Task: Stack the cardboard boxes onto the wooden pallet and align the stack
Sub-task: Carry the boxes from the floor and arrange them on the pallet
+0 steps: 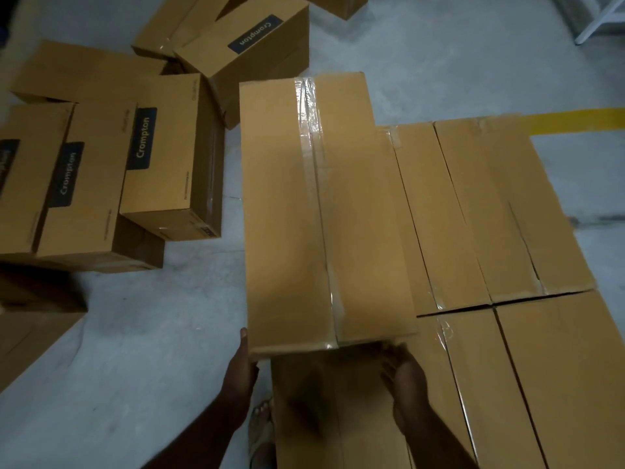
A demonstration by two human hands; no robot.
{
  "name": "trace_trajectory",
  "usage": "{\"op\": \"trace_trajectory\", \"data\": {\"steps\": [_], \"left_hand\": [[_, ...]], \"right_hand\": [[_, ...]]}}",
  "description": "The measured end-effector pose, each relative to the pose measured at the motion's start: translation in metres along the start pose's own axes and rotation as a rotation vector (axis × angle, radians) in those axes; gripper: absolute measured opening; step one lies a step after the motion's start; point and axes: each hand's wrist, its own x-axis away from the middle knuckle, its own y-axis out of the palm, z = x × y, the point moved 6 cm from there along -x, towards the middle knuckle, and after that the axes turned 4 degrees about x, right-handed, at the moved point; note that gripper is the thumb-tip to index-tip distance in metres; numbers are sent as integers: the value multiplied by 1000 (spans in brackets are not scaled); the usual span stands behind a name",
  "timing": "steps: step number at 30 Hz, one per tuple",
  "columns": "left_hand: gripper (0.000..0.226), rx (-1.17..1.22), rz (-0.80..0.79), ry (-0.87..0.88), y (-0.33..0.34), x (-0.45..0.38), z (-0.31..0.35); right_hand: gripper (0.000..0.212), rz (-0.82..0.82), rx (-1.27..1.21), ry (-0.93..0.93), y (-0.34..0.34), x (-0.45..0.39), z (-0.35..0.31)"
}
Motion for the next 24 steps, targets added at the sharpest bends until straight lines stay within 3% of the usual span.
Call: {"op": "trace_trajectory", "data": {"steps": [4, 6, 10, 14, 18, 24], "left_hand": [[49, -147, 52, 12, -23, 68, -8], [47, -267, 21, 95, -29, 113, -3], [38, -291, -23, 210, -27, 206, 14], [20, -204, -32, 355, -33, 308, 22], [20, -65, 10, 401, -61, 386, 6], [20, 92, 53, 430, -132, 456, -20]], "right_hand": [[14, -75, 175, -47, -12, 77, 14], [14, -148, 209, -120, -17, 121, 11], [14, -281, 267, -281, -27, 216, -12], [24, -353, 292, -408, -55, 303, -23], [26, -426, 342, -454, -77, 383, -13], [10, -517, 407, -488, -73, 487, 28]]}}
